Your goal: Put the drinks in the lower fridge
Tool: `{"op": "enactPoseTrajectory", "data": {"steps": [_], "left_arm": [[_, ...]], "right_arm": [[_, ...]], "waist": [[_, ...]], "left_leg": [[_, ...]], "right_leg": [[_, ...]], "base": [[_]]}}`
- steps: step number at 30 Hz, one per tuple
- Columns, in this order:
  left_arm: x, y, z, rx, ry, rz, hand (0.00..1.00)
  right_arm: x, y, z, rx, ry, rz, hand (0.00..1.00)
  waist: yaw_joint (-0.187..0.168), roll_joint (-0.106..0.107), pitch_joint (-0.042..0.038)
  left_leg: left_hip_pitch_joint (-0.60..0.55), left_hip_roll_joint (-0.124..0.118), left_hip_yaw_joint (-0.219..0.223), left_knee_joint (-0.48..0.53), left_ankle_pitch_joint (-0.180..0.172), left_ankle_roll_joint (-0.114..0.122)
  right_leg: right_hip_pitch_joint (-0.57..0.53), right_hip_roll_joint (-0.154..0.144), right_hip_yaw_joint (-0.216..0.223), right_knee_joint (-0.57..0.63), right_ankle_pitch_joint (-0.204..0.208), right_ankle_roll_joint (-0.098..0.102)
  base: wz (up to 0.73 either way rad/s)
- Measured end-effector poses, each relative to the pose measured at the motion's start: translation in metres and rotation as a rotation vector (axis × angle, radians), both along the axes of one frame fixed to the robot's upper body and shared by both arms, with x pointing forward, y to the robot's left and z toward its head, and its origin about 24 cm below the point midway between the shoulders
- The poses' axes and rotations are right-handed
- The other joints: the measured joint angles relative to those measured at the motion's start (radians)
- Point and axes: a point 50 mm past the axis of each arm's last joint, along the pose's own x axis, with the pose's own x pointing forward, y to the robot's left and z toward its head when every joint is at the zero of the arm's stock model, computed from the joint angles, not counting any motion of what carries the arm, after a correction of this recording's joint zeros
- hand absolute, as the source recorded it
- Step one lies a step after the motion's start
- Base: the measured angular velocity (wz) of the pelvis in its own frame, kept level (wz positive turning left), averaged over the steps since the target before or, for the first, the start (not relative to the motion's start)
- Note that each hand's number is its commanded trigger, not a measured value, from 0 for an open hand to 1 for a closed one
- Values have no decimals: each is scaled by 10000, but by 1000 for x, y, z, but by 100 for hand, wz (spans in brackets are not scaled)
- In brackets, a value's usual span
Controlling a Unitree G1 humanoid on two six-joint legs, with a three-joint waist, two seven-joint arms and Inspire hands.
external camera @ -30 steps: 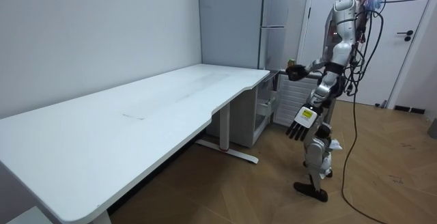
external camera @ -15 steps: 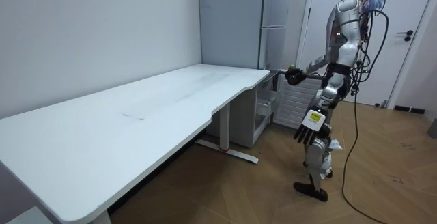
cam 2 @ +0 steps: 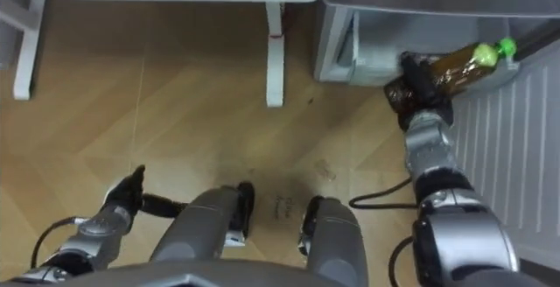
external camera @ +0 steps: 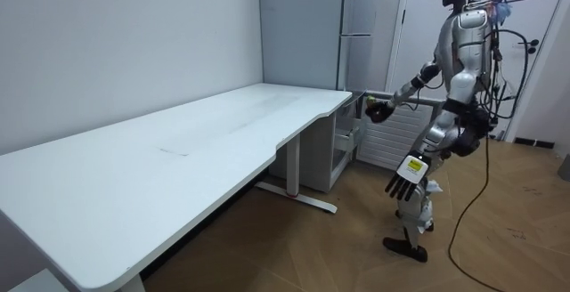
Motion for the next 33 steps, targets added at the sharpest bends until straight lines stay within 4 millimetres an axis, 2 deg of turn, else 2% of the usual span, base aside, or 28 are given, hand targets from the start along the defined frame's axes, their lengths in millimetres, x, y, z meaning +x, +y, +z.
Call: {"op": "enactPoseTrajectory", "data": {"steps": [3, 5, 14, 17, 21, 26, 33], "left_arm": [[10, -2, 4, -62, -340, 128, 0], [13, -5, 5, -155, -365, 113, 0], [10, -3, 5, 148, -451, 394, 0], [11, -2, 5, 442, -500, 212, 0], [8, -3, 4, 464, -417, 116, 0], [3, 0, 2, 241, -370, 1025, 0], [-14, 6, -5, 249, 163, 1371, 0]], "right_arm": [[9, -8, 14, -360, -370, 55, 100], [19, -13, 29, -873, -692, 215, 100], [45, -21, 66, -1101, -1316, -295, 100], [49, -21, 71, -895, -1473, -393, 100], [57, -19, 83, -522, -1876, -497, 100], [68, -30, 110, 291, -2790, -1047, 100], [70, -31, 115, 1377, -3294, -1462, 100]], "waist": [[30, -31, 15], [16, -45, 19], [-3, -106, 51], [-5, -117, 56], [-83, -125, 56], [-34, -153, 68], [-10, -285, 62]], "left_leg": [[-839, -39, 85, 366, 50, -9], [-1366, -46, 294, 624, 63, 24], [-2526, 34, 658, 1342, -36, 46], [-2870, 112, 667, 1597, -108, 48], [-3111, 175, 681, 1732, -149, 60], [-2996, 156, 684, 1646, -147, 68], [-2471, 207, 646, 1090, -107, 79]], "right_leg": [[-919, -54, 148, 483, 22, -7], [-1602, -94, 371, 885, 17, -18], [-2981, -68, 766, 1729, 9, -200], [-3274, -2, 770, 1863, 2, -219], [-3457, 36, 759, 1898, 16, -228], [-3347, 39, 775, 1795, 81, -205], [-2780, 140, 724, 1124, 230, -154]], "base": [[-4], [-13], [-7], [-3], [-3], [0], [-3]]}}
